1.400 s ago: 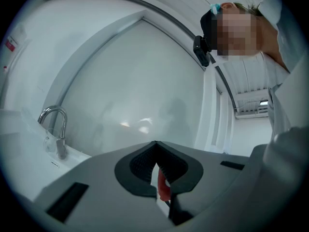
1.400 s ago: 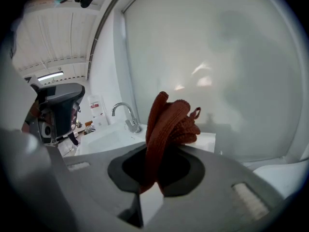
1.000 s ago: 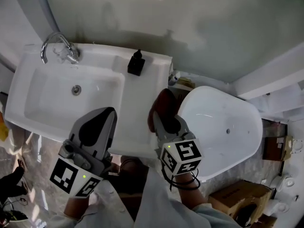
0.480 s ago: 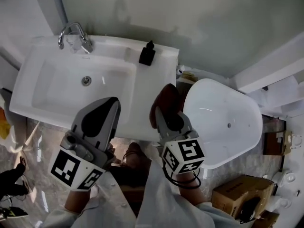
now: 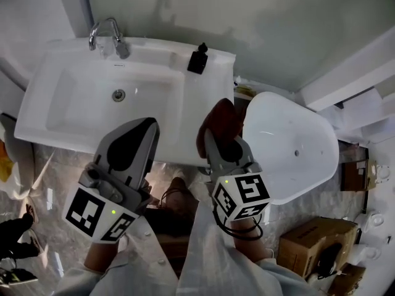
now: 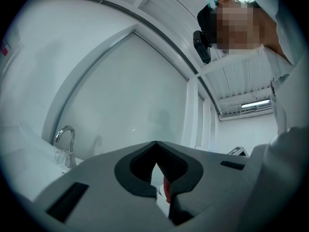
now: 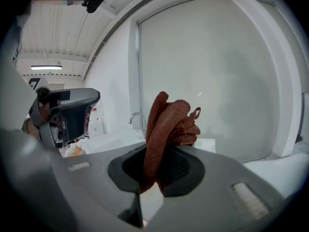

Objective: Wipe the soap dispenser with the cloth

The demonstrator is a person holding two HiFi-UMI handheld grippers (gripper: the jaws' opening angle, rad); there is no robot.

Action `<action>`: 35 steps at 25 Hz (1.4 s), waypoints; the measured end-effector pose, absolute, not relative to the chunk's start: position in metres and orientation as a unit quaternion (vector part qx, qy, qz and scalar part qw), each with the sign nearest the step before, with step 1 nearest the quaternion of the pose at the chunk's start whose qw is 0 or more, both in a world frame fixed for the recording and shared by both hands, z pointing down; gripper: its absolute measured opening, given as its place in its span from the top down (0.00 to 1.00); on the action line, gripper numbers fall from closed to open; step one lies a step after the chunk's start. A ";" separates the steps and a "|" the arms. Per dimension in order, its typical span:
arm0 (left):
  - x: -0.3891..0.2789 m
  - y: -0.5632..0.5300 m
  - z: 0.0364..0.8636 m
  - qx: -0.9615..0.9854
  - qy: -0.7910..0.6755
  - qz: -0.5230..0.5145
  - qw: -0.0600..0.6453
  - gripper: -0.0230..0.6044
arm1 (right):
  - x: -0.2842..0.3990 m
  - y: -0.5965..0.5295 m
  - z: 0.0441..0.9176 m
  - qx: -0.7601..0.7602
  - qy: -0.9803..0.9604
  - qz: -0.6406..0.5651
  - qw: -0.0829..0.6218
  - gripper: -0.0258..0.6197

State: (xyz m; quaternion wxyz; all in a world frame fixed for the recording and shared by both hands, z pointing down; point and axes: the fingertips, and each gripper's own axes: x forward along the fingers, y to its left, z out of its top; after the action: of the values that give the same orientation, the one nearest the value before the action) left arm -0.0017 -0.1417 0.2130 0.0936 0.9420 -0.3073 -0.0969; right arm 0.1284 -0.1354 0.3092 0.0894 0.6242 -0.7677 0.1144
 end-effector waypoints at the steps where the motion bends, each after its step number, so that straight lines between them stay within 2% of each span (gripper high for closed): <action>1: -0.006 -0.139 0.213 0.943 -0.305 -0.097 0.095 0.96 | 0.124 -0.131 0.308 0.627 -0.766 0.114 0.090 0.87; 9: -0.040 -0.111 0.216 0.947 -0.283 -0.099 0.115 0.96 | 0.086 -0.090 0.298 0.642 -0.754 0.108 0.085 0.87; 18: -0.037 -0.075 0.210 0.950 -0.275 -0.100 0.108 0.96 | 0.078 -0.050 0.280 0.643 -0.757 0.089 0.068 0.87; 35: 0.045 -0.006 0.210 0.942 -0.308 -0.090 0.095 0.96 | 0.156 0.021 0.277 0.616 -0.782 0.083 0.052 0.87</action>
State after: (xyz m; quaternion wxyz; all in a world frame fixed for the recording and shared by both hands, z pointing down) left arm 0.0454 -0.0059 0.2097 0.0953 0.9423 -0.3078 -0.0903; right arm 0.1555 0.0214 0.2767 0.0518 0.6157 -0.7818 0.0831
